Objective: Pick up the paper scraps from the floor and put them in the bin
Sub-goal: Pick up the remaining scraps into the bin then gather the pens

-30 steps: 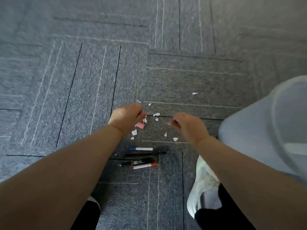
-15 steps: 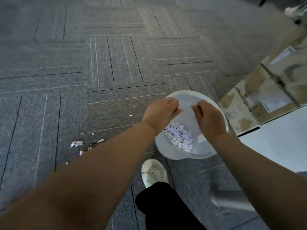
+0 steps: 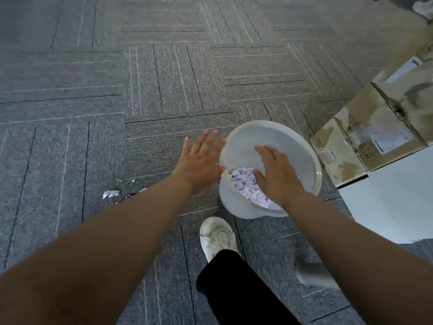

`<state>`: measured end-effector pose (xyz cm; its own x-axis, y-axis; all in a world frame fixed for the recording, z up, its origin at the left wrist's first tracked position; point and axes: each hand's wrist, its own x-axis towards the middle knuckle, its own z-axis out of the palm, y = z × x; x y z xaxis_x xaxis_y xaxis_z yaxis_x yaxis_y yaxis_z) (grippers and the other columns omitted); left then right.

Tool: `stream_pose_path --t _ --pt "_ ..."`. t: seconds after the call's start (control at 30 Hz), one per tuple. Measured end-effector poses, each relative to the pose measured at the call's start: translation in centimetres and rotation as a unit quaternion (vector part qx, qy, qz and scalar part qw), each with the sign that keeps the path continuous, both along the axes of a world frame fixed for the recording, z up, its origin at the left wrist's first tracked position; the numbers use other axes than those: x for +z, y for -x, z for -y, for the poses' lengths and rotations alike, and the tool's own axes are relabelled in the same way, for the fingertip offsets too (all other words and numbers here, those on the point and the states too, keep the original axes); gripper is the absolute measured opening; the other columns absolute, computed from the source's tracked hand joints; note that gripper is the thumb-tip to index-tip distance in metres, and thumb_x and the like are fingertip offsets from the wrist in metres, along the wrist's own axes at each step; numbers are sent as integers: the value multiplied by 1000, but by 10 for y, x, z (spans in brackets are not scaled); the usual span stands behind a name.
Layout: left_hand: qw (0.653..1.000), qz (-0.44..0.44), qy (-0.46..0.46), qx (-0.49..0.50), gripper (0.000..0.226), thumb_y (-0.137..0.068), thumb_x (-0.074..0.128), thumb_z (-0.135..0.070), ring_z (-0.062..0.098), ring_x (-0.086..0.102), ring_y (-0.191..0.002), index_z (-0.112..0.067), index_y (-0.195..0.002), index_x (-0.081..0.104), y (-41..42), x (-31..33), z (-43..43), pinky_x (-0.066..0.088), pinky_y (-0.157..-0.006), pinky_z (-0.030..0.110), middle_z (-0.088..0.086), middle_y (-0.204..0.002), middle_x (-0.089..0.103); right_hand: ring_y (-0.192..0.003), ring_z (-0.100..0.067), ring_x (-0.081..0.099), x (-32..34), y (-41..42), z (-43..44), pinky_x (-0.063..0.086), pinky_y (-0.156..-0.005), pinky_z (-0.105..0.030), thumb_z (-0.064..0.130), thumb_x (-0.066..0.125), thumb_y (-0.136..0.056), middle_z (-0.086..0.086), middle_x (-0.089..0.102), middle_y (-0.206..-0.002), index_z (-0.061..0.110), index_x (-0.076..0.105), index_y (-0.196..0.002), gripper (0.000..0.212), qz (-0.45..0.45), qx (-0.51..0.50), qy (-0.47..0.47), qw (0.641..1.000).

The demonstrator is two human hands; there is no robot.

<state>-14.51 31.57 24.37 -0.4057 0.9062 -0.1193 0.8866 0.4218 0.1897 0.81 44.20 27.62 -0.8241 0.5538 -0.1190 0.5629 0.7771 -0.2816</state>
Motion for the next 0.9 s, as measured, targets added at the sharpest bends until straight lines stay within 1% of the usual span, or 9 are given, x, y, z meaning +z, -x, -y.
stream_pose_path --t 0.13,0.2,0.27,0.43,0.53,0.63,0.7,0.8,0.9 --pt "995 -14 20 93 65 -95 32 -46 25 -7 -142 -20 -146 0 52 -7 60 -2 -113 50 5 -155 -6 -116 -33 41 7 64 36 40 -94 -44 15 53 -89 -15 46 -132 9 39 -134 47 -83 86 -14 993" --pt "990 -8 38 132 66 -94 34 -45 27 -3 -142 -19 -146 3 77 -18 91 1 -114 49 6 -155 -3 -115 -33 41 -4 97 55 40 -94 -43 15 53 -89 -15 48 -130 9 39 -133 47 -91 117 -9 989" --pt "986 8 56 159 66 -94 38 -42 27 -1 -142 -17 -145 6 98 -35 119 3 -115 48 7 -155 -2 -119 -32 38 -27 125 71 35 -97 -40 16 50 -91 -13 43 -134 10 34 -136 48 -69 124 11 990" --pt "977 43 115 175 64 -94 39 -39 25 1 -142 -16 -146 10 139 -97 171 8 -116 46 7 -155 0 -135 -30 24 -112 172 86 30 -108 -39 19 42 -96 -11 23 -150 9 15 -145 56 44 72 96 992" --pt "972 64 142 178 64 -94 39 -40 25 3 -143 -16 -146 9 154 -140 186 9 -116 45 5 -155 -2 -142 -26 10 -165 189 84 21 -114 -37 20 40 -98 -9 9 -155 10 7 -147 60 110 31 120 986" --pt "967 96 164 171 66 -95 37 -39 25 -3 -143 -16 -147 2 165 -176 188 4 -115 45 6 -155 -9 -143 -22 4 -210 206 79 19 -115 -37 21 40 -98 -6 1 -156 10 4 -147 63 135 -6 138 981" --pt "965 101 175 168 64 -96 34 -38 24 -6 -143 -17 -147 1 176 -200 185 3 -115 44 6 -155 -11 -143 -20 0 -241 223 71 15 -116 -34 22 41 -98 -4 -3 -156 10 1 -147 64 143 -40 152 977" --pt "964 108 167 174 60 -97 30 -39 24 -5 -142 -21 -146 1 192 -233 184 2 -114 43 5 -155 -9 -143 -19 -4 -276 243 52 10 -115 -32 26 40 -98 -4 -7 -156 10 -2 -147 67 142 -76 122 979" --pt "965 121 155 174 56 -97 26 -39 22 -6 -142 -23 -146 1 203 -252 190 -2 -111 42 4 -155 -8 -143 -21 -7 -293 244 41 10 -117 -35 30 39 -98 -4 -10 -156 10 -2 -147 67 169 -78 99 978"
